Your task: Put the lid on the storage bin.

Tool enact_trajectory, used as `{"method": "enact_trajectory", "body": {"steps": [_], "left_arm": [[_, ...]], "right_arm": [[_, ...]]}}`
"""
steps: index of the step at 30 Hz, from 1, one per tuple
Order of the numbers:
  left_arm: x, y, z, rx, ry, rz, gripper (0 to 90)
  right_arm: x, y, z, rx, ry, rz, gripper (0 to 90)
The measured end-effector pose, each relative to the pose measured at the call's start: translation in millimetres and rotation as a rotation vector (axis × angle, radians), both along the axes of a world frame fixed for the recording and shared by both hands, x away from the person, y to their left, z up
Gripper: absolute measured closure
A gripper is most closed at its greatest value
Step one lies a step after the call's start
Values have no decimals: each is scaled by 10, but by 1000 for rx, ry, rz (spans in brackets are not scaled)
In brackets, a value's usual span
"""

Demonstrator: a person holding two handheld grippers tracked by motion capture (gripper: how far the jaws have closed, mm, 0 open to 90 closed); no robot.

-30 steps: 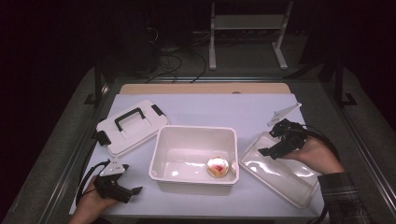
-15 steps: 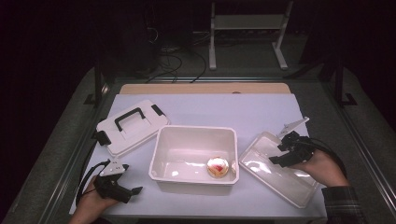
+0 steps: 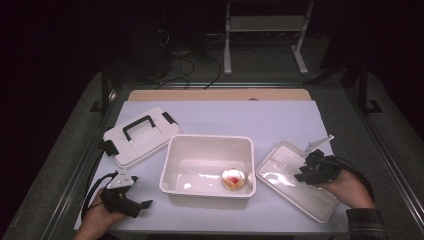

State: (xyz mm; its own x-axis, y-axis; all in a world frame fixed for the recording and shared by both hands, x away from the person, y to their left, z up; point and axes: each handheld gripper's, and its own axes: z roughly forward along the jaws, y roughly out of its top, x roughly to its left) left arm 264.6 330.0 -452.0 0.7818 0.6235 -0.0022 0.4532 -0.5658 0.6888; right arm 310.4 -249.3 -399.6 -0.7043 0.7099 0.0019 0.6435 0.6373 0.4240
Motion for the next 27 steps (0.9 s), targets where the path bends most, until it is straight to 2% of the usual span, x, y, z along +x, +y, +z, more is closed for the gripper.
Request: {"method": "enact_trajectory", "body": {"steps": [10,15,22,27], "left_arm": [[0,0,0,0,0,0,0],[0,0,-1,0,-1,0,0],[0,0,0,0,0,0,0],[0,0,1,1,1,0,0]], "right_arm": [[1,-63,-182,24,18,-21,770],[12,-59,-218,32,27,-7,873],[24,-51,-188,26,36,6,891],[40,-66,-32,40,33,10,891]]}}
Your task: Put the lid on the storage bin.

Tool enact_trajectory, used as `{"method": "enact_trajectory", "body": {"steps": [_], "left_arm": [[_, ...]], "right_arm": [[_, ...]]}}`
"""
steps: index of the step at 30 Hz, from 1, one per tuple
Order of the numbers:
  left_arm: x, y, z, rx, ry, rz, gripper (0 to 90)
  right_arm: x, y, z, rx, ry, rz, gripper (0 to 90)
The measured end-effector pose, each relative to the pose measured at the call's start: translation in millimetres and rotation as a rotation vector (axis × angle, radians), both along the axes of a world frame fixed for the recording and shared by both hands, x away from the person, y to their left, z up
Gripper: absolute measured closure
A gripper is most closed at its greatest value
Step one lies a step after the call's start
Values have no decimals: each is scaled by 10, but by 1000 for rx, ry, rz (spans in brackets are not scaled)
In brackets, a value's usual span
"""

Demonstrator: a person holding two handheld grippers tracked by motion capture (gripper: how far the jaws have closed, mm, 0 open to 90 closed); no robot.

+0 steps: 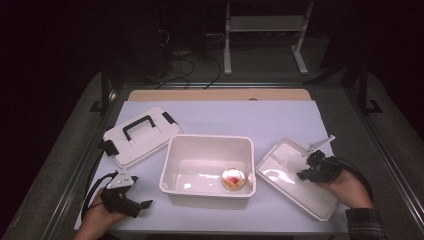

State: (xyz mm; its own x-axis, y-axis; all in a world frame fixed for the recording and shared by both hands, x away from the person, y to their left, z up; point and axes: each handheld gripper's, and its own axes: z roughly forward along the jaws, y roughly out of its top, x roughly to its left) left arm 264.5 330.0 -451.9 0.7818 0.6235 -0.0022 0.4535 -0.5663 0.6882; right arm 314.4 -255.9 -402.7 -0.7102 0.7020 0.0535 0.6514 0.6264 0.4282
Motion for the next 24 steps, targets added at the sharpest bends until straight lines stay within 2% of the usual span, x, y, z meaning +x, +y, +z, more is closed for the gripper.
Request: {"method": "enact_trajectory", "body": {"steps": [6,17,21,24], "left_arm": [[0,0,0,1,1,0,0],[0,0,0,1,1,0,0],[0,-1,0,0,0,1,0],[1,0,1,2,2,-1,0]], "right_arm": [[25,-32,272,34,-10,21,891],[45,-17,757,50,-45,68,891],[61,20,921,44,-59,91,891],[74,74,1023,57,-69,118,891]]}}
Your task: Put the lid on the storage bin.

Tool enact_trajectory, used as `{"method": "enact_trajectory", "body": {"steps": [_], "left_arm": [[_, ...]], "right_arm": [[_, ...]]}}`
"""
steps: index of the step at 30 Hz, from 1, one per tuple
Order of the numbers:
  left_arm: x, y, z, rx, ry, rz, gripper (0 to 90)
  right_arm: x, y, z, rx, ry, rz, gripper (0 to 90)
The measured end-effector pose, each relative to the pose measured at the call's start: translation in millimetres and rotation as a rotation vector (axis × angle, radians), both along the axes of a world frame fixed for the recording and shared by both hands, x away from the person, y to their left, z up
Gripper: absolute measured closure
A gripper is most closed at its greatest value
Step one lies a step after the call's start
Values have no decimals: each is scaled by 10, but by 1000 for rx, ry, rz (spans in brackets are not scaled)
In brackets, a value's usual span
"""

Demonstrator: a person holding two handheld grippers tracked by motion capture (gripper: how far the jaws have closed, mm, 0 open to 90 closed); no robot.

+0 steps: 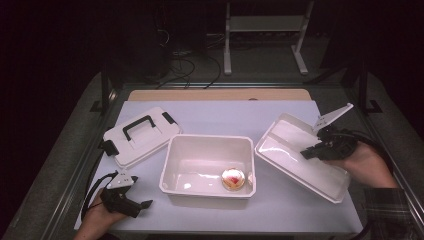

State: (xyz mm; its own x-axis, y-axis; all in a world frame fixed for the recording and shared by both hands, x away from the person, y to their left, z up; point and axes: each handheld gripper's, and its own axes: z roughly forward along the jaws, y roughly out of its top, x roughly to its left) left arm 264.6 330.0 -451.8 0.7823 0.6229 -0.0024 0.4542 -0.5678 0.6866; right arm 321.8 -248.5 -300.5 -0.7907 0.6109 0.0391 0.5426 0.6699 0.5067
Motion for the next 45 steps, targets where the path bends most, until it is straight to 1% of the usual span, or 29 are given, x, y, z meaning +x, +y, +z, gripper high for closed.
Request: {"method": "enact_trajectory", "body": {"steps": [2,5,8,10,17,19,23,26,31,34,40,45], "left_arm": [[0,0,0,-1,0,0,0],[0,0,-1,-1,0,1,0],[0,0,-1,-1,0,1,0],[0,-1,-1,-2,0,1,0],[-1,-1,-2,-3,-1,2,0],[-1,-1,-2,-2,-1,2,0],[-2,-1,-2,-1,-4,1,0],[-2,-2,-3,-1,-4,2,0],[-3,-2,-3,-2,-5,2,0],[-3,-1,-3,-2,-5,2,0],[-5,0,-4,-1,-6,2,0],[-4,0,-4,-1,-6,1,0]], "right_arm": [[13,49,53,12,-8,19,891],[36,138,111,13,-11,42,891],[61,226,153,8,-17,67,891],[74,288,176,12,-15,87,890],[120,502,267,32,-38,157,891],[137,573,279,32,-35,176,891],[182,725,288,31,-35,212,890],[211,844,291,33,-25,248,890],[257,1040,299,47,-28,296,890],[280,1158,291,43,-31,327,890],[327,1389,265,38,-22,375,890],[338,1568,255,48,-20,417,890]]}}
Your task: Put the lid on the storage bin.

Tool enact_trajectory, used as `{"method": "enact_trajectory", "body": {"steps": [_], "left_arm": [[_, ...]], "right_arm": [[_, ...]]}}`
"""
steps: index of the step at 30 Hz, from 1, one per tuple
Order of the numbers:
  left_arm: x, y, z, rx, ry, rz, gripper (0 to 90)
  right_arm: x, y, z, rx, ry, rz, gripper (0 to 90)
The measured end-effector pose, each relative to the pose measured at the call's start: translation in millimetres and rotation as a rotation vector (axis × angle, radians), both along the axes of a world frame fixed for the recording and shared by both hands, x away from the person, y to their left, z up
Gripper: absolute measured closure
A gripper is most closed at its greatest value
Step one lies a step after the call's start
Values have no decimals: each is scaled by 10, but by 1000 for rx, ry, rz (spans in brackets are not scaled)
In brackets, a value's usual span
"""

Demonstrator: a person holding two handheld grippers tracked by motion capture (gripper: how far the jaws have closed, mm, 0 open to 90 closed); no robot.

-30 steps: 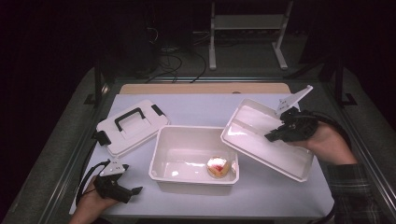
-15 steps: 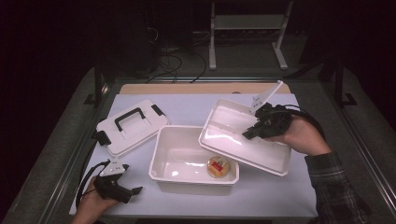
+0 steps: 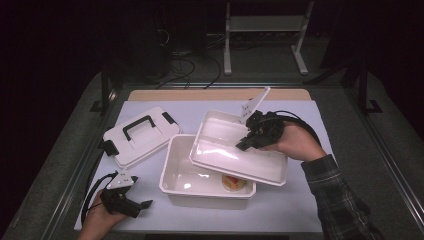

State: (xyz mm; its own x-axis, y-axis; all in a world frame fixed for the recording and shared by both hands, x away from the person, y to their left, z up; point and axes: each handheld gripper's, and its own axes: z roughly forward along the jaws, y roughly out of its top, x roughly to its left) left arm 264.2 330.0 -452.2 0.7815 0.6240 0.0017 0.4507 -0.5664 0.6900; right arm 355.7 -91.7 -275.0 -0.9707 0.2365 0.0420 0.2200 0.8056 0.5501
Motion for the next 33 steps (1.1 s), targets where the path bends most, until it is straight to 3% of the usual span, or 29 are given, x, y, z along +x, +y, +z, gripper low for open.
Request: {"method": "enact_trajectory", "body": {"steps": [25,33], "left_arm": [[0,0,0,0,1,0,0],[0,-1,0,-1,1,0,0]], "right_arm": [[-48,793,-191,-36,36,147,890],[-47,833,-297,-47,58,145,890]]}}
